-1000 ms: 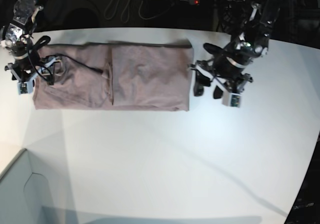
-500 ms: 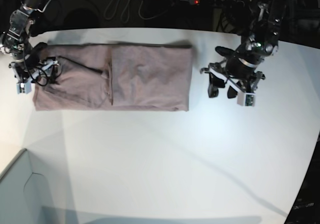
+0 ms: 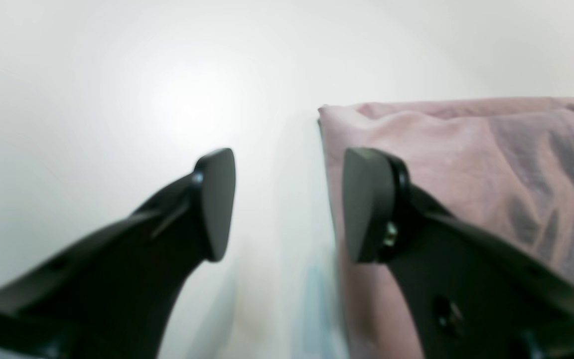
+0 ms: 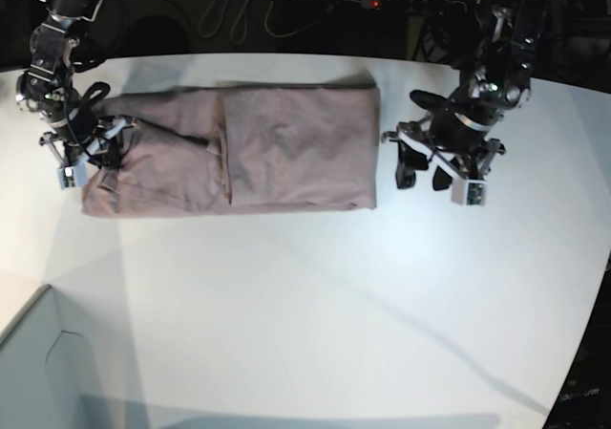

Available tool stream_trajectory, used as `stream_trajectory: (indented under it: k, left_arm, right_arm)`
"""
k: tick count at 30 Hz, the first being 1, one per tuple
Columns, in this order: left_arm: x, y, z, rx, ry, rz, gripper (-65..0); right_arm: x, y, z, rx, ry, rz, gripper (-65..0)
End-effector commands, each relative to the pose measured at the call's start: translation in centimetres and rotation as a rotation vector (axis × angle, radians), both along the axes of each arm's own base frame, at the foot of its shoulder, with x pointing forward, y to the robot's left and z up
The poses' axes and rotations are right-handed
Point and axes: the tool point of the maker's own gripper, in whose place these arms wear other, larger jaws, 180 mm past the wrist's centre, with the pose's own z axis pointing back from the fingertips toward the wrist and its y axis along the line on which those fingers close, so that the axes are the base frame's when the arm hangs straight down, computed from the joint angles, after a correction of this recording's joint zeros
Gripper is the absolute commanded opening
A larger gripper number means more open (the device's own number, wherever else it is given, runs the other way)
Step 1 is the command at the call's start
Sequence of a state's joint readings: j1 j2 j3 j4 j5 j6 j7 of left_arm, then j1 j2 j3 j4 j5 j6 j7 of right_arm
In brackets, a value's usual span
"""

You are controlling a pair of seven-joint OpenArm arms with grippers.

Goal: Layout the t-shirt on the table in an organized manner, then fold the t-shirt properly
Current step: 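Move the left gripper away and reposition the right gripper at the strip end, then grasp the strip end with the right gripper and fold it over the stack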

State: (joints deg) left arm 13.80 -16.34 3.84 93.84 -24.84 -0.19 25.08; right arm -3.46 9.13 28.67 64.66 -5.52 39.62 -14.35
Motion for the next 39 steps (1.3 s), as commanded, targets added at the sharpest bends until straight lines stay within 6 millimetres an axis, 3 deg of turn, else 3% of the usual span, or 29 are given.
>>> stream_trajectory:
  k: [1, 7, 13, 20, 28, 35, 39]
  left_arm:
    - [0.6, 0.2, 1.0, -0.002, -0.041, 0.001, -31.6]
    - [0.3, 0.3, 0.6, 0.002, -0.029, 0.002, -31.6]
    - [-0.5, 1.3, -2.0, 0.018, 0.041, 0.022, -31.6]
    - [-0.6, 1.3, -2.2, 0.018, 0.047, 0.024, -31.6]
    - [-0.7, 1.4, -2.6, 0.02, 0.057, 0.027, -31.6]
    - [-1.2, 1.9, -3.6, 0.028, 0.085, 0.035, -31.6]
    - [-1.5, 4.1, -3.6, 0.039, 0.088, 0.097, -31.6]
  right_arm:
    - [-2.1, 0.3, -1.9, -0.046, 0.129, 0.047, -65.0]
    - [-1.0, 0.0, -0.5, -0.075, 0.088, 0.062, -65.0]
    - [-0.1, 0.0, 4.1, -0.182, -0.005, 0.096, -65.0]
    - [1.1, 1.9, 9.3, -0.257, -0.107, 0.118, -65.0]
    - [0.7, 7.2, 11.7, -0.286, -0.145, 0.262, -65.0]
    - [-0.7, 15.6, 12.6, -0.209, -0.19, 0.456, -65.0]
    - [-0.9, 20.2, 13.0, -0.142, -0.22, 0.546, -65.0]
